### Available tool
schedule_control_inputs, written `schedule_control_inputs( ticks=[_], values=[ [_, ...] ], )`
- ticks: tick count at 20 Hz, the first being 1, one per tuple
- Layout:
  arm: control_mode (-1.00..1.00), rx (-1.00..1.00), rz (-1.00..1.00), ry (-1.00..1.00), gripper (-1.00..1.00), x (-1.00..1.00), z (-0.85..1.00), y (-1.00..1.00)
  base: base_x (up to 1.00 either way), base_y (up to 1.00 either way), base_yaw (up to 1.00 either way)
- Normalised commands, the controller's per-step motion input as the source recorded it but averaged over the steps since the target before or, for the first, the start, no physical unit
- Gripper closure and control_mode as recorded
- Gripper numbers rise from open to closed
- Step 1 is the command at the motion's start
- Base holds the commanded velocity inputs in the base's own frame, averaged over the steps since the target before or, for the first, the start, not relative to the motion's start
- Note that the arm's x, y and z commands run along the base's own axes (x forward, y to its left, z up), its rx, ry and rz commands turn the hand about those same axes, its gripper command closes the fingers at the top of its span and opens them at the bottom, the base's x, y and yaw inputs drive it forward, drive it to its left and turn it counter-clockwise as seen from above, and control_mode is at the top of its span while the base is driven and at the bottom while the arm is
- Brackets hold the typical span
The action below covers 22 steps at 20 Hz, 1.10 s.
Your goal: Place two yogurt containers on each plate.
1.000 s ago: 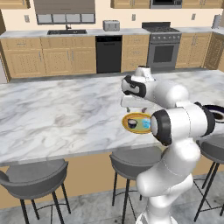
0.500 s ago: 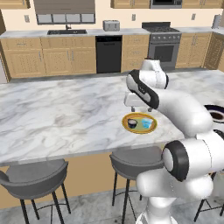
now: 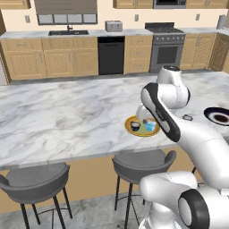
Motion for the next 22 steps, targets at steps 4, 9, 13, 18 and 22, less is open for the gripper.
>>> schedule_control_inputs(
  ticks=[4,9,13,18,22],
  values=[
    [-1.00,0.00,0.00,-0.01,-1.00,-0.27,0.02,-0.06,0.00,0.00,0.00],
    [-1.00,0.00,-0.12,0.00,-1.00,-0.05,0.07,0.00,0.00,0.00,0.00],
    [-1.00,0.00,-0.17,0.00,-1.00,0.00,0.00,0.00,0.00,0.00,0.00],
    [-1.00,0.00,-0.03,0.00,-1.00,0.00,0.00,0.00,0.00,0.00,0.00],
    [1.00,0.00,0.00,0.00,-1.00,0.00,0.00,0.00,-0.09,-0.10,0.00]
  ],
)
